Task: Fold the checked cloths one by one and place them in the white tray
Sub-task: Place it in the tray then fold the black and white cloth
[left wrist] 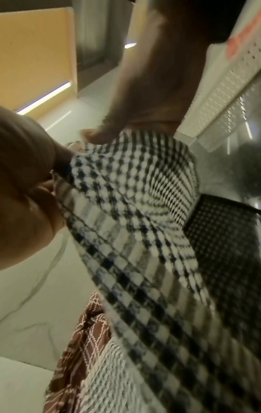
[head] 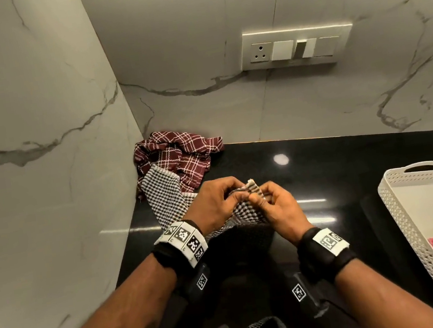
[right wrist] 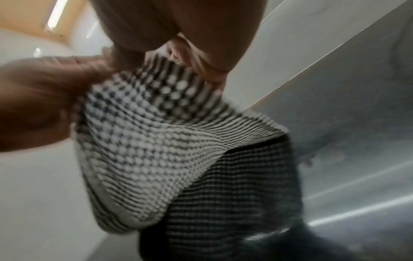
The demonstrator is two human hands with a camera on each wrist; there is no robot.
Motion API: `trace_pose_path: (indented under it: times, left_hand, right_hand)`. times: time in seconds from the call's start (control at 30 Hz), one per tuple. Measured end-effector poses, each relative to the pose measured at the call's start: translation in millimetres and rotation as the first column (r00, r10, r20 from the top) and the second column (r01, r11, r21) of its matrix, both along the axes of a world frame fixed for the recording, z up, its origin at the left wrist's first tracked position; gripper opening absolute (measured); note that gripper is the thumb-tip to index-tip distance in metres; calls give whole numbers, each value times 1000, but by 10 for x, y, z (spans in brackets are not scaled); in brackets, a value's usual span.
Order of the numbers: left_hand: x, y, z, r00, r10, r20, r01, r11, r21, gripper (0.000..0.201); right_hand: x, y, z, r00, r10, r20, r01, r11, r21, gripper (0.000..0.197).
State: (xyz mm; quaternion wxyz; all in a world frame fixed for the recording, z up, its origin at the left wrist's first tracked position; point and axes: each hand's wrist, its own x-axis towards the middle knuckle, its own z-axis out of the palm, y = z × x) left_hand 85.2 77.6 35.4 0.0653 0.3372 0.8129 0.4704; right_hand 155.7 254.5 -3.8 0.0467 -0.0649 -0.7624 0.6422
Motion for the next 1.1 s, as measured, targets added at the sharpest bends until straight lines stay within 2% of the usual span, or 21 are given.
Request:
trace_pose_path:
  times: [0.1, 0.13, 0.23, 0.33, 0.43, 0.5, 0.57, 0.67, 0.73, 0.83, 0.9, 1.03, 1.1]
  left_hand:
    - [-72, -38, 82, 997, 43, 71, -51, 993, 111, 6]
    - [-111, -82, 102, 994, 63, 92, -75, 987, 139, 6]
    - [-276, -286, 124, 980, 155, 128, -175, 970, 167, 8]
    - [-420, -466, 148, 960, 164, 225, -212, 954, 212, 11]
    - [-524, -524, 212, 959, 131, 250, -174, 972, 160, 18]
    - [-641, -505, 296, 965, 161, 207, -182, 980, 83, 16]
    - [-816, -475, 408, 957, 240, 163, -244, 970, 7, 11]
    - [-1106, -380, 683, 922, 376, 87, -369, 925, -92, 7]
    - [-1278, -277, 929, 894, 437, 98, -431, 899, -72, 12]
    - [-1375, -144, 1415, 866, 475, 157, -488, 871, 58, 14]
    - [-1420, -135, 1717, 849, 517, 104, -527, 840, 126, 13]
    - [-1327, -194, 2136, 823, 566, -47, -539, 805, 248, 27]
    - [-1010, -204, 2286, 811, 579, -84, -528, 787, 319, 28]
  right_hand:
    - [144, 98, -271, 986, 144, 88, -159, 968, 196, 11]
    - [181, 151, -373, 984, 147, 101, -169, 949, 268, 13]
    - [226, 357, -446, 998, -17, 68, -6, 945, 326, 12]
    - [227, 497, -161, 989, -140, -54, 150, 913, 379, 14]
    - [126, 564, 270, 956, -208, -205, 276, 874, 401, 14]
    - [-66, 654, 528, 959, -163, -234, 257, 850, 460, 17]
    - [-338, 793, 766, 974, -74, -213, 190, 782, 594, 22]
    - [-752, 1005, 1173, 998, 19, -52, 24, 697, 717, 16]
    - [-961, 1133, 1468, 1000, 12, -27, 12, 674, 738, 11]
    - [-1084, 1237, 2006, 973, -14, -231, 193, 599, 777, 8]
    - [-1096, 1261, 2343, 921, -21, -388, 332, 564, 757, 14]
    - [-946, 1253, 2818, 801, -49, -597, 514, 569, 642, 20]
    - [-746, 1252, 2927, 747, -10, -665, 546, 580, 605, 18]
